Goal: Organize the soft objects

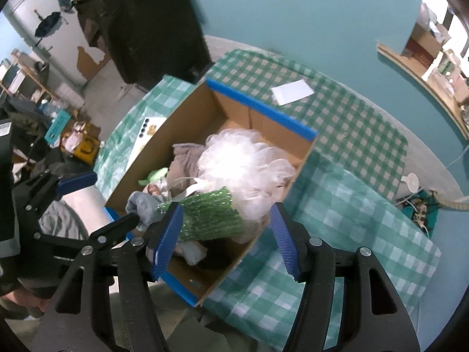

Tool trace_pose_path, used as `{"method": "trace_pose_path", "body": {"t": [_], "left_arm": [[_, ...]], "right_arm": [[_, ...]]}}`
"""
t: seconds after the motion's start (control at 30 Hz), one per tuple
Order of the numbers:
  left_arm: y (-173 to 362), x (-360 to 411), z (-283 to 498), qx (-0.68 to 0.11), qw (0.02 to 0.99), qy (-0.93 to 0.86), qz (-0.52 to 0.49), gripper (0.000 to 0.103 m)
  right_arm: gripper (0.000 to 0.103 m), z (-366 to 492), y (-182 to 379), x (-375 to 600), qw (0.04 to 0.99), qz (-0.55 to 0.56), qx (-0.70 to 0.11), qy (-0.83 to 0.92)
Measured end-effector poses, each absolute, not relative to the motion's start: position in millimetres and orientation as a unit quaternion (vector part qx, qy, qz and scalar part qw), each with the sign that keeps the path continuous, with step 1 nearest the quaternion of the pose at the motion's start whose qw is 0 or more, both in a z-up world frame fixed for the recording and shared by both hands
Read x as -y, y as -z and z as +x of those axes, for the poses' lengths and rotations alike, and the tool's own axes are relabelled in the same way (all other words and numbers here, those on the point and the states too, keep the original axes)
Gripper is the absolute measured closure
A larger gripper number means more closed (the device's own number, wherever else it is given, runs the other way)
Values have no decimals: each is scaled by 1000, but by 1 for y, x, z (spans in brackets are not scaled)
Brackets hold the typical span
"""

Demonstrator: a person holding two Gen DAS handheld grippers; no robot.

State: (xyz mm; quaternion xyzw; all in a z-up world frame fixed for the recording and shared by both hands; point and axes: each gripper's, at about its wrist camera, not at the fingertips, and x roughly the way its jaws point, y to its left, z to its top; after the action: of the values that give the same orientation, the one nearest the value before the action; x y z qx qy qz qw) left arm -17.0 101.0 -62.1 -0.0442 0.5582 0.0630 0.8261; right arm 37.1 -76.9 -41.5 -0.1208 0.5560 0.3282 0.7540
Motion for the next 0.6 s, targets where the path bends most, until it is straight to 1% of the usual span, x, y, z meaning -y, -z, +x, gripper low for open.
{"method": "trace_pose_path", "body": {"t": [0.3,0.4,0.47,0.6], "left_arm": [[27,-91,-17,-528,846,-62,-52,15],[14,-89,-17,-518,851,-64,-52,9],[4,-87,-17,-509,857,-67,-46,2],[-10,-82,-15,-497,865,-67,-34,1]], "right_arm": [[40,41,6,107,786,-103,-535,-293],[40,39,-3,114,793,-100,-530,-283],[40,38,-9,119,797,-93,-527,-280],[40,36,-20,127,806,-85,-518,-274]]}}
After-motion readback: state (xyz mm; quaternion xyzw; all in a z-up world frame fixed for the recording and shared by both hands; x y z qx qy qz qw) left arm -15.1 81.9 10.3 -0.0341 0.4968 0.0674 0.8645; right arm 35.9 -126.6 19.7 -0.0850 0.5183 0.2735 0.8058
